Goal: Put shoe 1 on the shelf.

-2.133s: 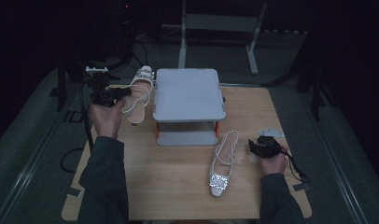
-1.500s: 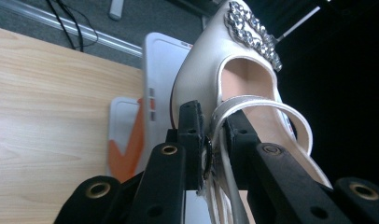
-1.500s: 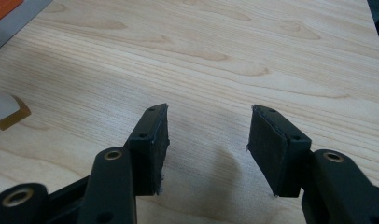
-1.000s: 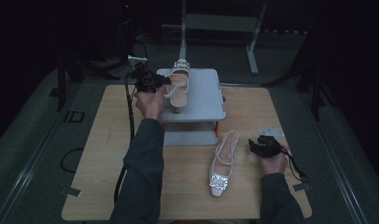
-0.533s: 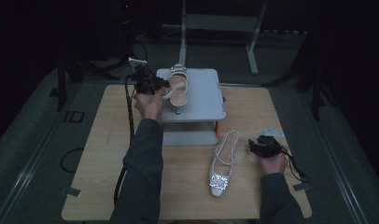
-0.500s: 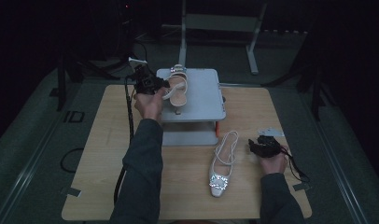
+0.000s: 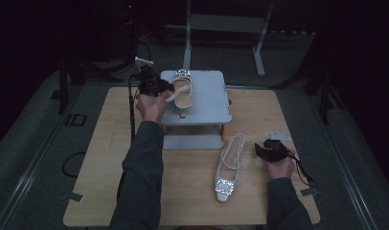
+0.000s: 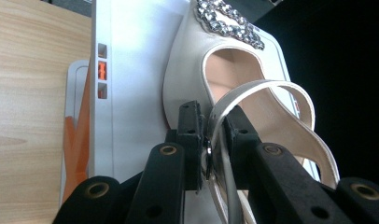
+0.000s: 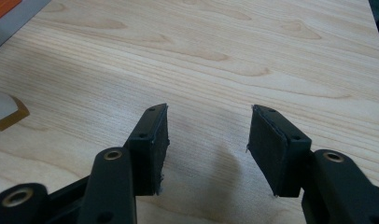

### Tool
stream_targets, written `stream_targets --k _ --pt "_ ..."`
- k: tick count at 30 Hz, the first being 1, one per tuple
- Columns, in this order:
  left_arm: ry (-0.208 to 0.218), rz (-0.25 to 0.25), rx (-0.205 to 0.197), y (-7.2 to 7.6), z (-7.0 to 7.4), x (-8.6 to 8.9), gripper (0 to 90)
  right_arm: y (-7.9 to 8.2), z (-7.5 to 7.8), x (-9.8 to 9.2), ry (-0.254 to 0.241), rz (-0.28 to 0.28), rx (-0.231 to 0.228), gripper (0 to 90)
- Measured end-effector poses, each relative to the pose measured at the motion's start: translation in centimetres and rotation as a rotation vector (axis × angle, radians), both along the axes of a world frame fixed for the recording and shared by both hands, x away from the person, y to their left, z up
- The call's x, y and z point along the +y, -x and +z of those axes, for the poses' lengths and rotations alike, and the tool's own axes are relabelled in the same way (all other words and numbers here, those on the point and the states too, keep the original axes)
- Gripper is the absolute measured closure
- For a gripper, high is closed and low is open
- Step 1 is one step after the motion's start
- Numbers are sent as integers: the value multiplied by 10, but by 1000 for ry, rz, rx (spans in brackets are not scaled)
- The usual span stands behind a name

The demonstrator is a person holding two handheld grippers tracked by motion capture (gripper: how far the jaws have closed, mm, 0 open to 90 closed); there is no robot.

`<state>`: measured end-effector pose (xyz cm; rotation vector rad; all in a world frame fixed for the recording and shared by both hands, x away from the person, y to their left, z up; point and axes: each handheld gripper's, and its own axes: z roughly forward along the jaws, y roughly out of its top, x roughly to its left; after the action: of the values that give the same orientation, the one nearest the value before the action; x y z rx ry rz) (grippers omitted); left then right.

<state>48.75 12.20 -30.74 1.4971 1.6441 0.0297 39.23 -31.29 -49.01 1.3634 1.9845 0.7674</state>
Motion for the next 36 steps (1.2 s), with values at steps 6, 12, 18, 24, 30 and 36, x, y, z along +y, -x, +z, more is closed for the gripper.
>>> stream_targets --k 6,12,18,24,30,36 --pt "-7 -19 -8 -1 0 1 803 0 -1 0 5 1 3 471" --pt "25 -29 -58 -1 0 0 677 0 0 0 2 0 2 468" --pt "88 -33 -147 3 6 1 570 0 0 -1 0 -1 3 467" --pt "73 -41 -241 7 19 5 547 0 0 -1 0 -1 3 467" --pt "70 -61 -306 13 29 11 547 0 0 0 0 -1 3 467" --pt "-42 -92 -324 19 29 16 547 -1 -1 0 -1 -1 7 467"
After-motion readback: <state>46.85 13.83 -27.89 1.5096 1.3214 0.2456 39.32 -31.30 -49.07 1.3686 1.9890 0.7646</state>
